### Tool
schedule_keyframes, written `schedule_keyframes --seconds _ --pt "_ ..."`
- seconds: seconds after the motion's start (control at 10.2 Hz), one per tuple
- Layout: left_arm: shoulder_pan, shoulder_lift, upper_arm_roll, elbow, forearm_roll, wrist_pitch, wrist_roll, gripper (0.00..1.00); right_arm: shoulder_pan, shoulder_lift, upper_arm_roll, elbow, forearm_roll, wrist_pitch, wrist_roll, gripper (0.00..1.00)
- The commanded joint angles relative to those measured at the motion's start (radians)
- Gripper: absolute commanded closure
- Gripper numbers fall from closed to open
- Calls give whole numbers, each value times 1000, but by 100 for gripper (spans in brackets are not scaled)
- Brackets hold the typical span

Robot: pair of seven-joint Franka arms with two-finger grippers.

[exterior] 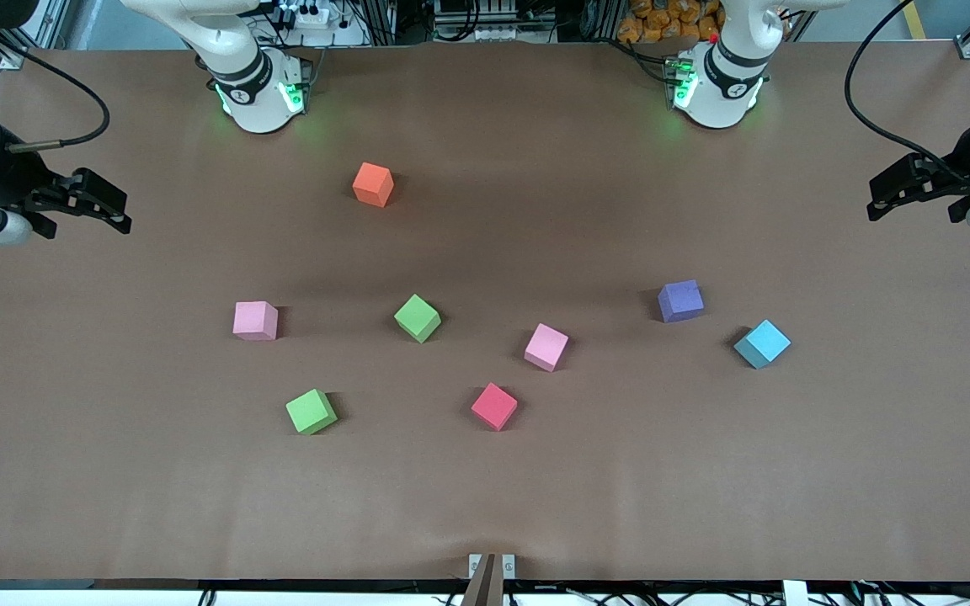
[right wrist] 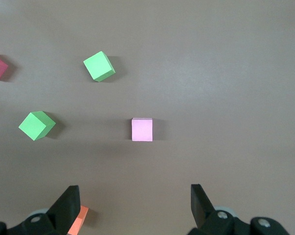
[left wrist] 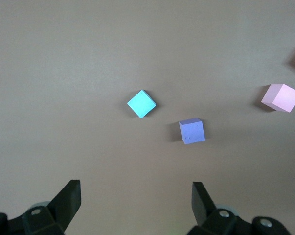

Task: Arrange blocks into number 1
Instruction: 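Move the left gripper toward a pink cube while the right gripper reaches another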

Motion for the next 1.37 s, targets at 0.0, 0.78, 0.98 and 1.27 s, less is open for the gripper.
schedule_keyframes --seconds 0.0,0.78,0.98,1.27 --pt "-3 -9 7 0 10 -21 5 0 -2 -1 0 0 10 -8 -12 0" --pt "-61 121 -99 -397 -62 408 -30 0 -19 85 -2 -119 56 7 -9 0" --pt "-81 189 -107 -475 -62 515 -137 0 -5 91 1 -313 56 202 -9 0" --pt "-113 223 -137 -453 -103 586 -156 0 -8 204 1 -379 56 292 -9 0"
